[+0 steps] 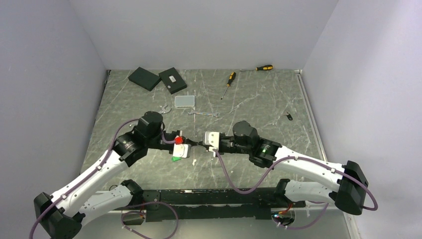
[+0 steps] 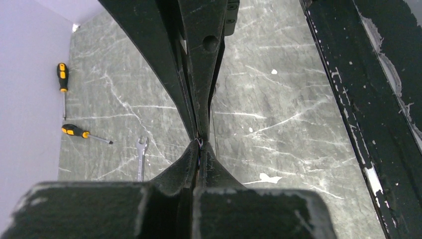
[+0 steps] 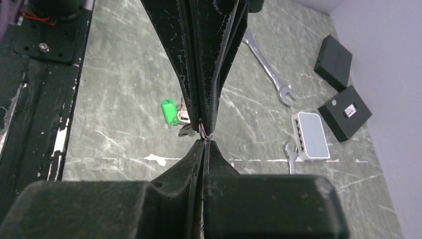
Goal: Put the keys on the keyring
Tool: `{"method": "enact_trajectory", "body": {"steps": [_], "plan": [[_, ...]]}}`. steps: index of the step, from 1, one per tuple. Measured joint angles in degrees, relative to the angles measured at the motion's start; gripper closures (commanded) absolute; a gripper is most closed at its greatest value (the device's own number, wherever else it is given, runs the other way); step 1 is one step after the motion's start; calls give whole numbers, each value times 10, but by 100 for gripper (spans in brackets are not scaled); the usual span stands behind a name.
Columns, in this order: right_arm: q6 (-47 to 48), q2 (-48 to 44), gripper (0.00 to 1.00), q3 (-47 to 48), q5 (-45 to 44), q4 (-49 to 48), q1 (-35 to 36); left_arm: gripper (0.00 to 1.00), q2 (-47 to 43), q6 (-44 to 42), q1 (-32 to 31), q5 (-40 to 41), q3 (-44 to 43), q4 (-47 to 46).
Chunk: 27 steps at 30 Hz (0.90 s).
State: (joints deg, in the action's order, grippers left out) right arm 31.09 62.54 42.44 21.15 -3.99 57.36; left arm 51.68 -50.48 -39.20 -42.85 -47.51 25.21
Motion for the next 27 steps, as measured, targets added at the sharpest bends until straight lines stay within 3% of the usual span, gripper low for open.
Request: {"method": "enact_trajectory", "body": {"steps": [4,9,13,17,27], "plan": [[0,-13,84,0,6,-12,2,100,-24,31,6,-12,4,-19],[3,-33,82,0,12,-30,3,100,-57,103,33,-56,17,-82],[3,-54,87,-3,19,-49,3,100,-82,174,54,-97,41,-158],[-1,-68,99,-8,26,-64,3,100,-93,247,65,-129,67,-244],[-7,-82,100,-8,35,-68,0,100,-78,452,83,-172,136,-491]]}}
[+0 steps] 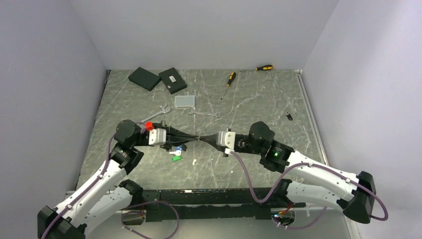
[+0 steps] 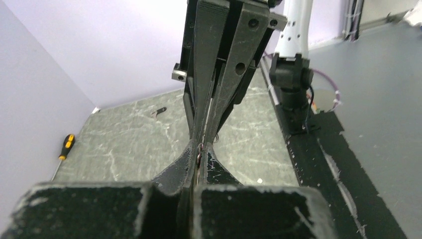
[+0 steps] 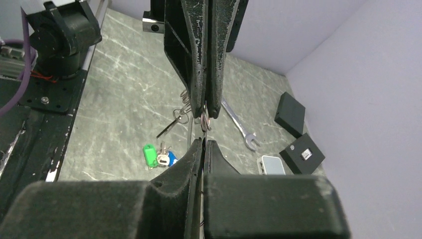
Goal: Put the keys on the keyring
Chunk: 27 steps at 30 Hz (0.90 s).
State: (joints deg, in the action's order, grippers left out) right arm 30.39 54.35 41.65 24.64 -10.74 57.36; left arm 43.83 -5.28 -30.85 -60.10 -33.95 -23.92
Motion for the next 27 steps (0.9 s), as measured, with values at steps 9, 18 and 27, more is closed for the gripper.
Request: {"method": "enact_trajectory", "body": {"steps": [9,18,27], "plan": [[0,-11,100,1,20,-22,1,100,37,124,4,-51,0,-179],[2,0,100,-8,20,23,2,100,71,255,2,-36,-7,-409],[2,-10,100,-11,20,26,2,66,9,96,2,-7,-63,-153]]}}
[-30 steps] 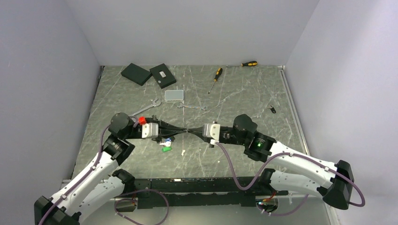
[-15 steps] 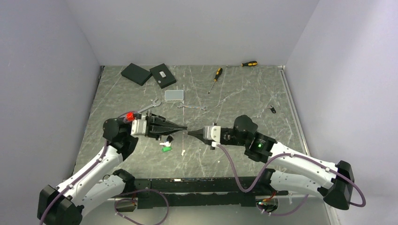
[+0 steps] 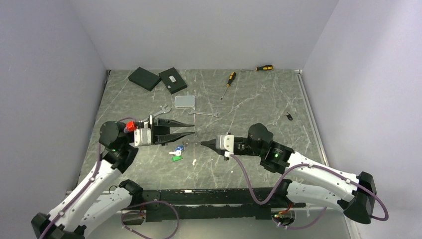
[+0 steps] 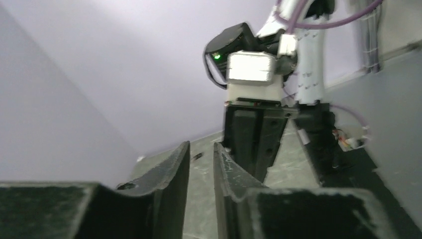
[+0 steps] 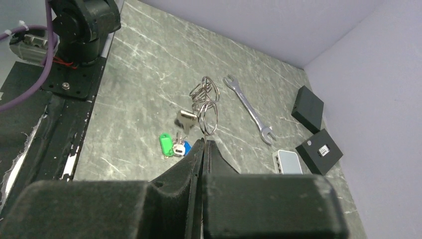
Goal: Put the keys on the keyring
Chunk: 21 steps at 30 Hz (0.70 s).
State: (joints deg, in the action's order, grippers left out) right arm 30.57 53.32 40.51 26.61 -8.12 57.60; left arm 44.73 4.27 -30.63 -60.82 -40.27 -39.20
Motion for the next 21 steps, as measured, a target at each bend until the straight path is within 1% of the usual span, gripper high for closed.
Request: {"method": "enact_trajectory", "body": {"steps": [4,7,9,11,15,18,21], "plan": [[3,-3,100,-2,-7,-1,0,56,-34,-119,0,49,-50,183],[10,-3,100,-8,-19,-5,2,52,-45,-175,-1,87,-60,282],[12,-3,100,-13,-22,-7,3,51,-48,-193,-1,103,-58,325],[13,-6,100,-25,-24,-20,3,51,-54,-214,-1,117,-49,366],[11,-34,100,-61,-25,-50,3,58,-87,-259,-1,126,-33,444],[9,-59,100,-74,-23,-70,3,60,-111,-289,-1,123,-32,481],[9,-78,100,-75,-18,-84,3,63,-127,-303,-1,121,-29,492]]}}
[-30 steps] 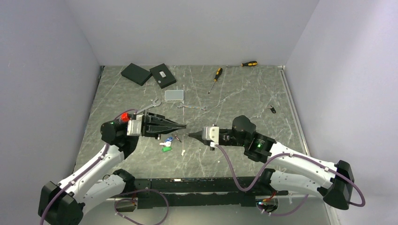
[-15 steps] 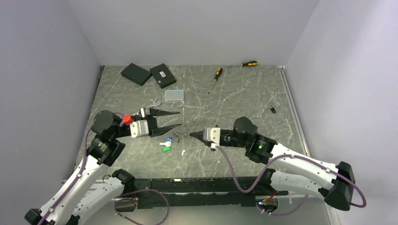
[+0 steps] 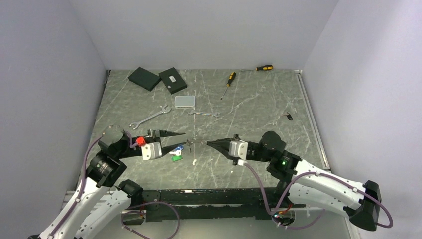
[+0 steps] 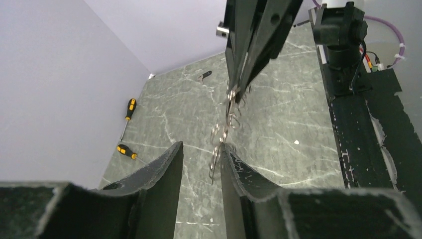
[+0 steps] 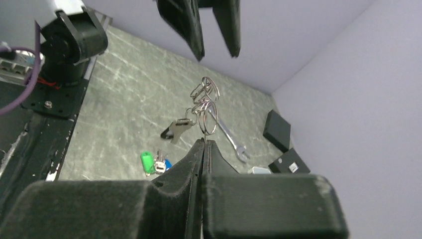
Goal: Put the keys on the keyring
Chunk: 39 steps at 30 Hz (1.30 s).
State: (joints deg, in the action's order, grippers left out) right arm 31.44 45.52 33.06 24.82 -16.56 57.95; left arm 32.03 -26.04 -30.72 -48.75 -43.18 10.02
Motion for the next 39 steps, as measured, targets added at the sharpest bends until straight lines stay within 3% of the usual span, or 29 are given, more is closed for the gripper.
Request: {"method": "enact_trajectory", "body": {"steps": [6,12,19,29,39], "plan": [[-17,-35,100,0,64,-10,-22,67,-15,-11,0,-14,31,-2],[-57,-38,100,10,179,-11,-88,69,-15,-11,0,-61,46,-19],[-90,-14,100,29,265,-15,-114,69,-19,11,0,-110,75,-96],[-73,30,100,77,301,29,-115,56,-15,54,0,-134,111,-182],[-41,60,100,93,296,74,-115,74,47,61,0,-190,111,-193]]}}
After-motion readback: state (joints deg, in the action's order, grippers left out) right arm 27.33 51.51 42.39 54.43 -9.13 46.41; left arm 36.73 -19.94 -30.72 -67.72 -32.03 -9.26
